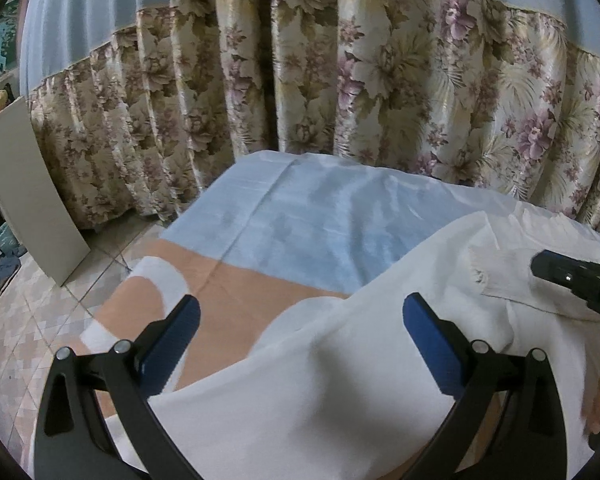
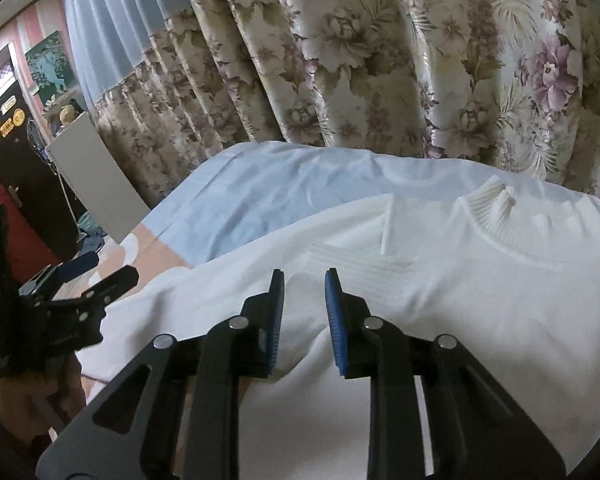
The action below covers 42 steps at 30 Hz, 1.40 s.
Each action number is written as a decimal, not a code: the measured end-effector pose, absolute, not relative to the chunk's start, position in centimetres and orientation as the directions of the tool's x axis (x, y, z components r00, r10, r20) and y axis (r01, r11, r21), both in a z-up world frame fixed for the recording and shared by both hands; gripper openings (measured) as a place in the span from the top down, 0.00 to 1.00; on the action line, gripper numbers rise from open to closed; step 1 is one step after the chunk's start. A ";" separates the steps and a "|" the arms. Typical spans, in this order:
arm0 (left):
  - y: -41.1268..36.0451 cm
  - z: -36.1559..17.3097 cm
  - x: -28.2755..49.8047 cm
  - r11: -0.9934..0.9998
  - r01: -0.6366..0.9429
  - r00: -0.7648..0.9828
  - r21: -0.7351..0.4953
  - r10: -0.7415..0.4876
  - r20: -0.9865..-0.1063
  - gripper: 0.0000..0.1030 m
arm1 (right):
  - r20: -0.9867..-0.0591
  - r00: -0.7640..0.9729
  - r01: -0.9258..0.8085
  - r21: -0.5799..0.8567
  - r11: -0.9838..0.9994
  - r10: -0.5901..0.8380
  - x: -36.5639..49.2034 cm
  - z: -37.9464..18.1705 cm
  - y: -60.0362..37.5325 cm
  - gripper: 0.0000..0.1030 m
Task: Fold small clothes
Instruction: 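Release the sleeve and lift the right tool away, then close the left tool on the other sleeve's ribbed cuff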
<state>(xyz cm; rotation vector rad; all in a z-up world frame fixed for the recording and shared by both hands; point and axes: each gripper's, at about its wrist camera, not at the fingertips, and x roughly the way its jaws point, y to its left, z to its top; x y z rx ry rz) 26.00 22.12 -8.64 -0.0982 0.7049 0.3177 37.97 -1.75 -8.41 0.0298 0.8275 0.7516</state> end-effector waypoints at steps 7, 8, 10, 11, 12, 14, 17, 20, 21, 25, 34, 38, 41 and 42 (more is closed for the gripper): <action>22.6 -8.3 23.3 0.943 -0.333 0.713 0.006 0.255 -0.653 0.02 | -0.661 0.479 -0.585 0.250 0.771 0.578 34.2 -7.0 -3.3 0.64; 22.5 -8.3 22.8 0.944 -0.331 0.712 0.004 0.253 -0.655 0.02 | -0.666 0.502 -0.568 0.227 0.791 0.552 33.4 -6.8 -3.6 0.58; 22.5 -8.6 21.5 0.951 -0.309 0.719 -0.010 0.227 -0.657 0.02 | -0.677 0.576 -0.483 0.171 0.859 0.458 30.8 -6.5 -4.9 0.26; 22.4 -8.7 21.0 0.954 -0.298 0.718 -0.018 0.212 -0.663 0.02 | -0.678 0.613 -0.429 0.147 0.891 0.406 29.3 -6.3 -5.7 0.20; 22.4 -9.0 20.4 0.960 -0.280 0.721 -0.031 0.188 -0.667 0.02 | -0.675 0.652 -0.368 0.116 0.922 0.345 27.6 -6.1 -6.5 0.15; 22.4 -9.6 18.7 0.970 -0.237 0.729 -0.055 0.140 -0.670 0.02 | -0.663 0.709 -0.275 0.053 0.960 0.240 24.4 -5.7 -7.7 0.13; 22.1 -10.6 16.3 0.978 -0.204 0.730 -0.038 0.126 -0.671 0.02 | -0.650 0.747 -0.168 0.018 0.986 0.139 20.2 -5.3 -9.0 0.03; 22.1 -11.4 14.0 0.982 -0.178 0.727 -0.056 0.093 -0.680 0.02 | -0.642 0.762 -0.104 0.011 0.995 0.087 16.4 -5.9 -10.2 0.03; 22.2 -11.5 13.2 0.984 -0.168 0.730 -0.058 0.084 -0.679 0.02 | -0.635 0.768 -0.096 0.011 0.995 0.082 15.6 -6.2 -10.3 0.03; 22.9 -11.7 11.0 0.989 -0.139 0.728 -0.045 0.071 -0.682 0.02 | -0.608 0.790 -0.072 0.036 0.997 0.079 12.5 -7.1 -10.3 0.03; 28.4 -11.6 8.0 0.962 -0.271 0.676 -0.010 0.183 -0.713 0.02 | -0.619 0.779 -0.106 0.023 0.994 0.097 10.7 -9.1 -9.4 0.03; 31.8 -12.1 7.6 0.940 -0.338 0.657 -0.052 0.196 -0.728 0.02 | -0.619 0.780 -0.112 -0.004 0.994 0.085 10.6 -10.0 -9.0 0.03; 32.6 -12.7 7.7 0.939 -0.341 0.639 -0.043 0.198 -0.744 0.02 | -0.612 0.786 -0.112 -0.009 0.994 0.083 10.5 -10.4 -8.9 0.03; 32.7 -12.9 7.8 0.939 -0.340 0.634 -0.050 0.190 -0.750 0.03 | -0.606 0.791 -0.114 -0.017 0.993 0.081 10.4 -10.6 -8.7 0.03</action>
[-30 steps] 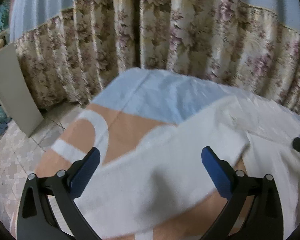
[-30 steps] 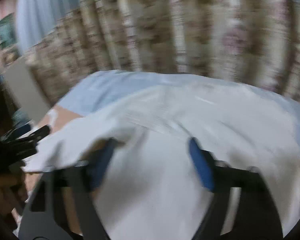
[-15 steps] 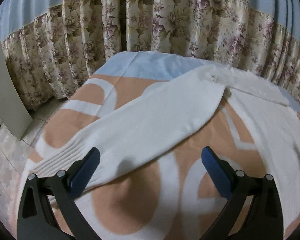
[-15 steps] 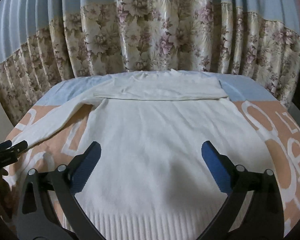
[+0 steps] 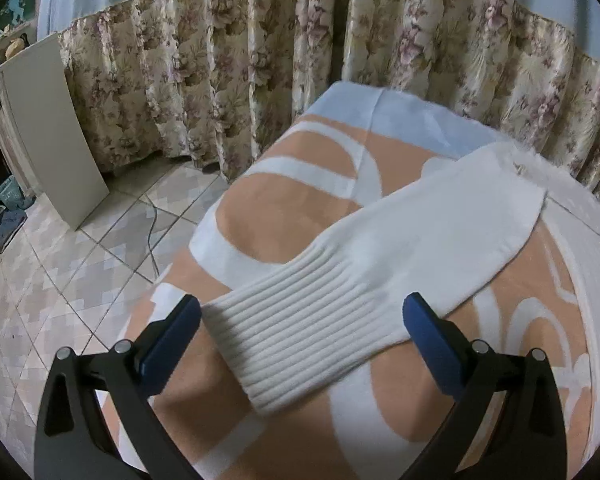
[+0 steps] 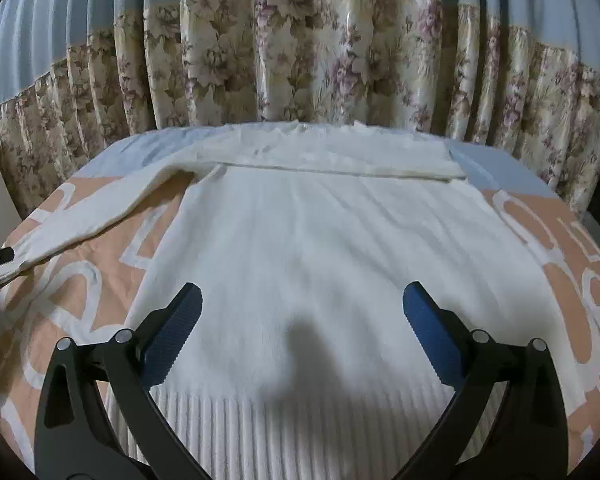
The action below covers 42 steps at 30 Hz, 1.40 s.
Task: Fold small clothes
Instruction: 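Close the left tool on the other sleeve's ribbed cuff, then carry the held sleeve with the left tool across the sweater body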
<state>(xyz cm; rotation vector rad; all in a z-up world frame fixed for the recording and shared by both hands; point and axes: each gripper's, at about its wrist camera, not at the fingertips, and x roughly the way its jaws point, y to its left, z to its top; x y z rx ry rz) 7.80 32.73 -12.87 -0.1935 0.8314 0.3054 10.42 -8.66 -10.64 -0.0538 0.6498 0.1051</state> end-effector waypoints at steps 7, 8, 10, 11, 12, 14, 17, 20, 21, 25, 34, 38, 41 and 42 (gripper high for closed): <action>33.0 -13.3 8.4 0.929 -0.367 0.604 -0.041 0.205 -0.770 0.51 | -0.625 0.777 -0.114 -0.028 0.993 0.072 11.2 -11.7 -8.6 0.03; 32.9 -13.2 8.4 0.932 -0.359 0.608 -0.048 0.194 -0.770 0.60 | -0.631 0.773 -0.115 -0.027 0.993 0.072 11.3 -11.9 -8.7 0.03; 32.6 -12.9 8.4 0.935 -0.350 0.616 -0.061 0.181 -0.766 0.72 | -0.633 0.771 -0.117 -0.027 0.993 0.074 11.3 -11.6 -9.0 0.03; 32.5 -12.7 8.4 0.936 -0.346 0.622 -0.068 0.175 -0.763 0.78 | -0.631 0.772 -0.118 -0.027 0.993 0.074 11.3 -11.6 -9.0 0.03; 32.1 -12.4 8.4 0.937 -0.343 0.628 -0.074 0.170 -0.759 0.78 | -0.632 0.771 -0.118 -0.027 0.993 0.075 11.3 -11.7 -9.0 0.03; 31.5 -11.9 8.6 0.940 -0.337 0.635 -0.063 0.177 -0.752 0.80 | -0.635 0.769 -0.117 -0.024 0.993 0.075 11.4 -11.6 -8.9 0.03; 30.7 -11.0 9.0 0.942 -0.333 0.643 -0.049 0.189 -0.742 0.81 | -0.636 0.768 -0.117 -0.015 0.993 0.081 11.4 -11.6 -9.1 0.03; 30.3 -10.3 9.4 0.940 -0.338 0.645 -0.043 0.198 -0.738 0.81 | -0.635 0.768 -0.120 -0.010 0.993 0.086 11.3 -11.5 -9.1 0.03; 30.3 -10.2 9.5 0.940 -0.338 0.645 -0.041 0.200 -0.737 0.81 | -0.634 0.768 -0.120 -0.009 0.993 0.088 11.3 -11.5 -9.2 0.03; 29.7 -9.8 9.8 0.942 -0.336 0.644 -0.024 0.211 -0.735 0.81 | -0.640 0.762 -0.126 0.003 0.992 0.099 11.4 -11.4 -9.3 0.03; 28.1 -8.7 10.5 0.944 -0.331 0.654 -0.010 0.222 -0.724 0.81 | -0.656 0.746 -0.120 0.036 0.992 0.114 12.6 -10.7 -10.6 0.03; 27.2 -7.4 11.6 0.945 -0.328 0.661 -0.009 0.223 -0.716 0.81 | -0.646 0.756 -0.109 0.043 0.993 0.110 13.6 -9.4 -11.6 0.03; 26.1 -6.1 13.1 0.947 -0.320 0.672 -0.026 0.208 -0.710 0.81 | -0.633 0.767 -0.102 0.042 0.994 0.105 14.6 -8.5 -12.3 0.03; 25.6 -5.7 13.6 0.949 -0.315 0.677 -0.030 0.203 -0.707 0.81 | -0.634 0.766 -0.101 0.045 0.994 0.107 15.1 -8.3 -12.6 0.03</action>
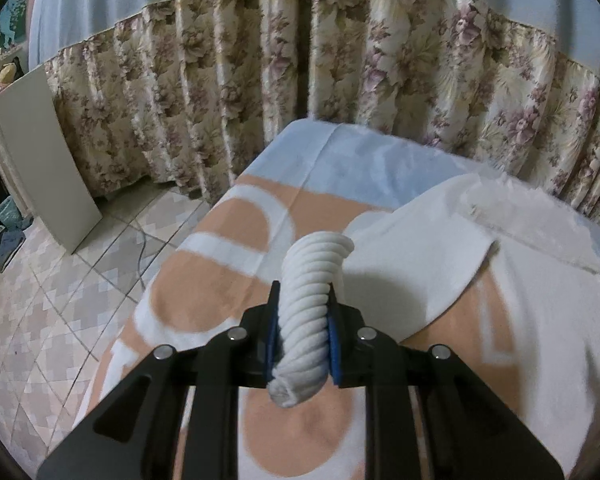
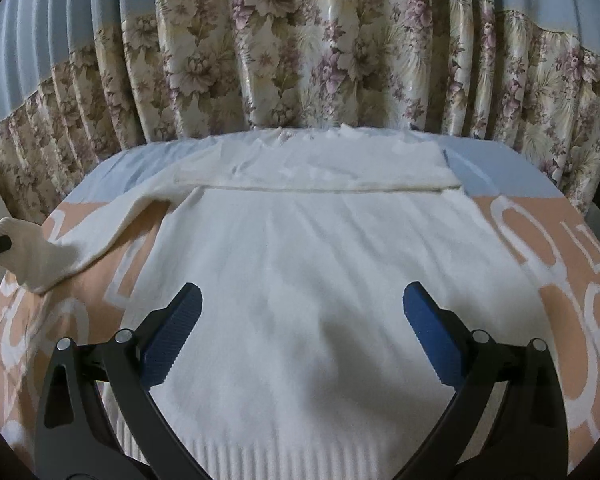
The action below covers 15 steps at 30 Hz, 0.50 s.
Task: Fold small clothes
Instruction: 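Carry the held sleeve with the left tool across the sweater body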
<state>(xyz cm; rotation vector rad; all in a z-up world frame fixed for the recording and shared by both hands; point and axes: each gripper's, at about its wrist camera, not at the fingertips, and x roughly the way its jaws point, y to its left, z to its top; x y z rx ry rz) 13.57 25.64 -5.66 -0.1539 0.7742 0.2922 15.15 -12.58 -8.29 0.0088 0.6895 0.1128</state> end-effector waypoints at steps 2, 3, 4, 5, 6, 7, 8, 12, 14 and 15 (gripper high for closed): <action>24.2 -4.6 14.9 0.954 -0.297 0.688 -0.029 0.193 -0.699 0.81 | -0.639 0.761 -0.101 0.057 0.993 0.114 16.2 -8.0 -13.2 0.03; 23.5 -4.2 15.6 0.957 -0.290 0.692 -0.028 0.189 -0.697 0.81 | -0.640 0.760 -0.099 0.063 0.993 0.117 16.9 -7.7 -13.7 0.03; 22.6 -3.8 16.4 0.959 -0.281 0.698 -0.029 0.184 -0.692 0.81 | -0.640 0.760 -0.100 0.062 0.993 0.117 17.4 -7.5 -14.0 0.03; 21.5 -3.4 17.3 0.962 -0.271 0.703 -0.029 0.177 -0.688 0.81 | -0.638 0.762 -0.101 0.058 0.993 0.115 18.0 -7.3 -14.3 0.03; 20.8 -3.2 18.0 0.964 -0.263 0.707 -0.031 0.171 -0.687 0.81 | -0.633 0.766 -0.100 0.052 0.994 0.111 18.6 -7.0 -14.7 0.03; 19.6 -3.0 19.0 0.968 -0.249 0.712 -0.037 0.157 -0.685 0.81 | -0.627 0.772 -0.100 0.044 0.994 0.106 19.3 -6.7 -15.1 0.03; 18.6 -2.8 19.9 0.970 -0.237 0.716 -0.043 0.145 -0.683 0.81 | -0.625 0.774 -0.100 0.039 0.994 0.103 20.0 -6.4 -15.6 0.03; 14.0 -2.6 23.7 0.984 -0.170 0.724 -0.052 0.089 -0.684 0.81 | -0.616 0.783 -0.088 0.026 0.996 0.085 22.9 -5.2 -17.9 0.03; 11.3 -2.5 25.8 0.990 -0.130 0.723 -0.045 0.064 -0.688 0.81 | -0.611 0.788 -0.078 0.024 0.997 0.076 24.4 -4.6 -19.4 0.03; 10.1 -2.6 26.7 0.992 -0.113 0.723 -0.046 0.051 -0.689 0.81 | -0.610 0.789 -0.073 0.023 0.997 0.072 25.0 -4.4 -20.0 0.03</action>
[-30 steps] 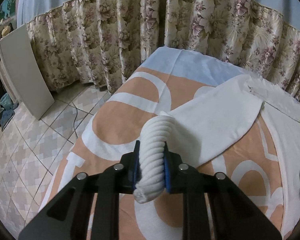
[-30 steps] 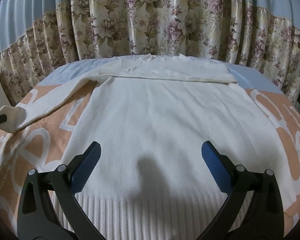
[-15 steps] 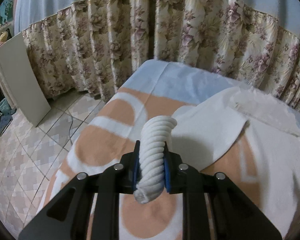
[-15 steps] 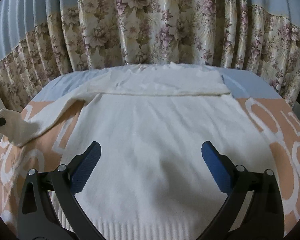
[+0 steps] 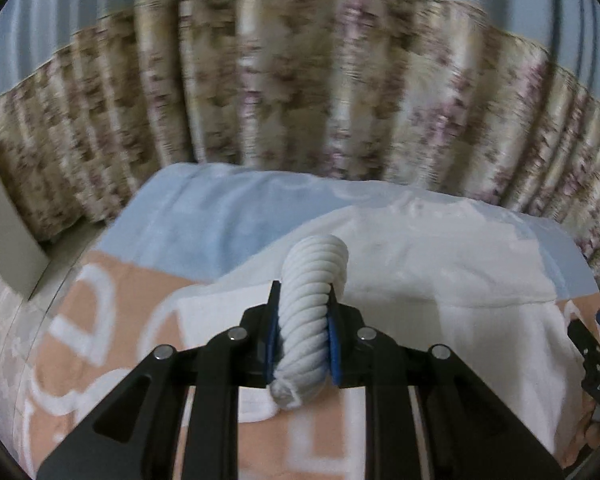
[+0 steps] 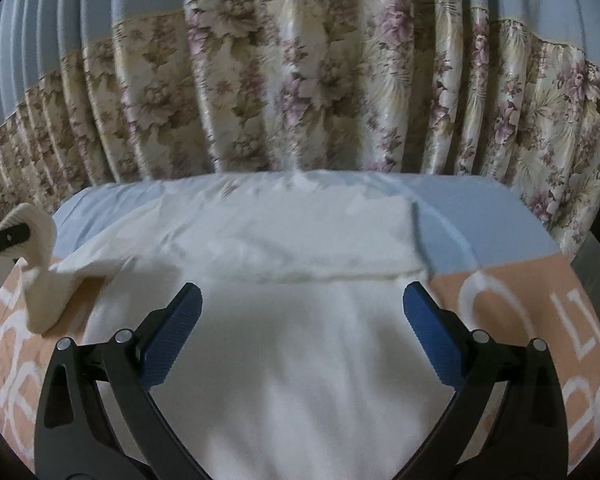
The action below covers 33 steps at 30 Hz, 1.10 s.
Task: Fold small clothes
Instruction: 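Carry the held sleeve with the left tool across the sweater body, then open the left tool to lay the sleeve on the sweater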
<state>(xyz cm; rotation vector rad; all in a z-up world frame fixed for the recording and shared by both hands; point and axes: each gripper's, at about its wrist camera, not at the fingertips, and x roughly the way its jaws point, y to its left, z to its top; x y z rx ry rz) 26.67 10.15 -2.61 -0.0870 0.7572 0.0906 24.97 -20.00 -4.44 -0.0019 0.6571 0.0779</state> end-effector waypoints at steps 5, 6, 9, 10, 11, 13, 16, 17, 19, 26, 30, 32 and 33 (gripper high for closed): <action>3.8 -3.6 31.2 0.999 -0.013 0.713 -0.036 -0.016 -0.701 0.81 | -0.609 0.792 -0.031 0.012 0.999 0.032 28.1 -4.0 -23.9 0.03; 2.7 -3.9 31.9 0.999 0.005 0.708 -0.037 -0.029 -0.706 0.81 | -0.611 0.792 -0.022 0.007 1.000 0.022 28.8 -4.0 -24.9 0.03; -1.1 -5.3 34.5 0.997 0.056 0.688 -0.060 -0.083 -0.721 0.81 | -0.618 0.786 0.001 -0.008 1.000 -0.006 30.3 -4.3 -26.8 0.03; -2.0 -5.6 35.0 0.995 0.063 0.682 -0.074 -0.097 -0.725 0.81 | -0.624 0.781 0.012 -0.004 1.000 -0.012 31.0 -4.5 -27.7 0.03; -3.2 -6.1 35.8 0.993 0.071 0.674 -0.092 -0.116 -0.730 0.81 | -0.629 0.777 0.021 0.004 1.000 -0.014 31.5 -4.6 -28.5 0.03; -5.2 -6.9 36.9 0.991 0.091 0.661 -0.097 -0.133 -0.739 0.81 | -0.632 0.775 0.033 -0.004 0.999 -0.028 32.3 -4.9 -29.5 0.03; -7.4 -8.1 38.1 0.984 0.126 0.648 -0.125 -0.177 -0.741 0.80 | -0.635 0.771 0.037 -0.022 0.999 -0.043 33.4 -5.2 -30.5 0.03; -7.7 -8.4 38.2 0.982 0.135 0.644 -0.131 -0.187 -0.742 0.71 | -0.637 0.770 0.038 -0.027 0.999 -0.047 33.8 -5.3 -30.8 0.03; -7.9 -8.5 38.1 0.979 0.147 0.653 -0.140 -0.202 -0.730 0.28 | -0.638 0.769 0.032 -0.028 0.999 -0.042 34.3 -5.5 -31.1 0.03; -4.9 -6.6 35.7 0.988 0.129 0.739 -0.080 -0.150 -0.657 0.08 | -0.651 0.759 -0.012 -0.002 1.000 0.008 35.7 -6.0 -30.1 0.03; -0.6 -6.8 34.8 0.973 0.102 0.735 -0.205 -0.213 -0.644 0.08 | -0.659 0.745 -0.098 0.049 0.994 0.106 36.1 -6.2 -28.1 0.03; -0.2 -7.1 34.2 0.934 0.153 0.699 -0.321 -0.332 -0.633 0.08 | -0.659 0.746 -0.099 0.029 0.995 0.093 36.4 -6.3 -26.9 0.03; -0.6 -7.1 33.8 0.925 0.181 0.690 -0.334 -0.361 -0.627 0.08 | -0.663 0.742 -0.099 0.039 0.994 0.100 36.6 -6.4 -26.5 0.03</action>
